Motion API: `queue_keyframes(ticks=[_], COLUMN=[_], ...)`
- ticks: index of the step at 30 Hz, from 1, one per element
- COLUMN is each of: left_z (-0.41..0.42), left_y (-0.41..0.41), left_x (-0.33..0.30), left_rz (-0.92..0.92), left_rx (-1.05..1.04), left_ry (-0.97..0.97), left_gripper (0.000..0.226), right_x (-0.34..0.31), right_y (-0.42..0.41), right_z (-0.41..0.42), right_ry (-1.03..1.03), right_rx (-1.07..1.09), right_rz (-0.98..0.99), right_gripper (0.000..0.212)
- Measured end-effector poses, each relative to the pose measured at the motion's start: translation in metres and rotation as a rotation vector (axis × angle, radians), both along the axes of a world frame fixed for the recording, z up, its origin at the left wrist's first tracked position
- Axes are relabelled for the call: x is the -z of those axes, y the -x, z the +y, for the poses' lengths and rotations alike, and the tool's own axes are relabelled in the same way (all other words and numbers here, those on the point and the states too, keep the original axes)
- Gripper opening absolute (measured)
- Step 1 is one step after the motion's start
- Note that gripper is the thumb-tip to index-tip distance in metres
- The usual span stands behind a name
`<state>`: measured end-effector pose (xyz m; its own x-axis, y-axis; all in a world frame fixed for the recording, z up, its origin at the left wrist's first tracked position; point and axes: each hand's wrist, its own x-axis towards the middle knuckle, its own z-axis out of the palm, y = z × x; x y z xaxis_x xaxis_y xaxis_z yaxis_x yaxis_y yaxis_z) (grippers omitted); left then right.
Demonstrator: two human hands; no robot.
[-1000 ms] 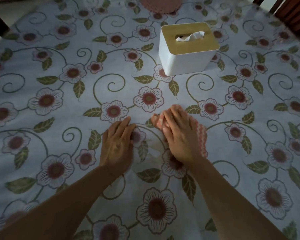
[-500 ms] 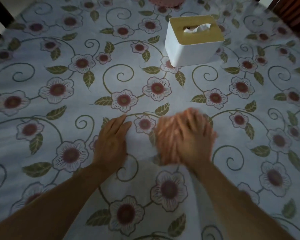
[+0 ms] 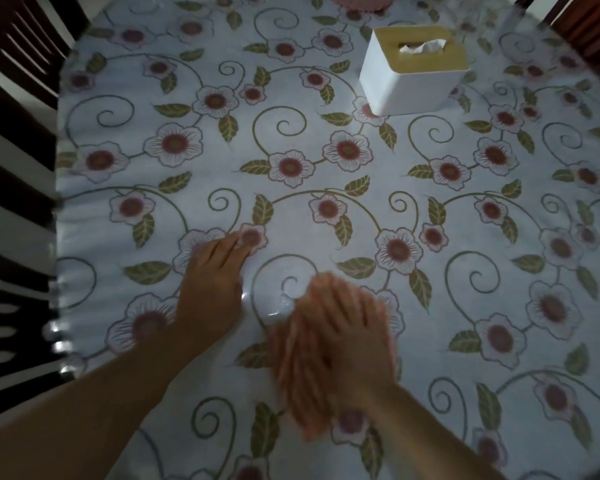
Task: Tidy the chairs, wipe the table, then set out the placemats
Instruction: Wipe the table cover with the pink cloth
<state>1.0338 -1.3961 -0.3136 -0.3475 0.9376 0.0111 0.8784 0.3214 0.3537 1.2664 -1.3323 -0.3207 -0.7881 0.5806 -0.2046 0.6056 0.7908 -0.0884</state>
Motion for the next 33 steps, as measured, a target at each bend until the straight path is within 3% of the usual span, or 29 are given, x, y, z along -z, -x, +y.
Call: queue_keyframes(ticks=[2,6,8,11,14,16,20,23,25,30,33], left_z=[-0.011,-0.035,-0.046,-0.059,-0.068,-0.070,-0.071,-0.063,-0.055,-0.051,-0.057], left_y=[0.005,0.026,0.038,0.048,0.049,0.050,0.057,0.068,0.080,0.091,0.089], left_x=[0.000,0.003,0.004,-0.001,-0.007,-0.008,0.000,0.005,0.006,-0.004,-0.015], left_rz=[0.007,0.010,0.005,-0.020,-0.080,-0.106,-0.066,-0.081,-0.107,-0.314,-0.342], left_rx=[-0.020,-0.094,-0.143,-0.196,-0.224,-0.216,-0.260,-0.307,-0.369,-0.596,-0.613], left_ry=[0.008,-0.011,-0.024,-0.026,-0.038,-0.043,-0.076,-0.098,-0.126,-0.296,-0.356], left_gripper=[0.052,0.054,0.053,0.054,0.063,0.066,0.048,0.050,0.055,0.042,0.033], right_x=[0.007,0.006,0.006,0.006,0.006,0.006,0.010,0.008,0.006,0.011,0.016], right_y=[0.017,0.083,0.122,0.154,0.137,0.119,0.114,0.139,0.177,0.264,0.261], right_z=[0.040,0.097,0.083,0.009,-0.059,-0.056,0.021,0.067,0.075,0.036,-0.020], right_ry=[-0.084,-0.022,-0.022,-0.022,0.016,-0.004,-0.103,-0.079,-0.031,-0.070,-0.019], right_rx=[0.205,0.477,0.385,0.046,-0.230,-0.284,0.107,0.370,0.410,0.069,-0.131], right_rz=[0.009,0.055,0.082,0.156,0.137,0.134,0.064,0.040,0.067,0.137,0.264], right_gripper=[0.066,0.067,0.068,0.068,0.071,0.069,0.075,0.076,0.073,0.071,0.062])
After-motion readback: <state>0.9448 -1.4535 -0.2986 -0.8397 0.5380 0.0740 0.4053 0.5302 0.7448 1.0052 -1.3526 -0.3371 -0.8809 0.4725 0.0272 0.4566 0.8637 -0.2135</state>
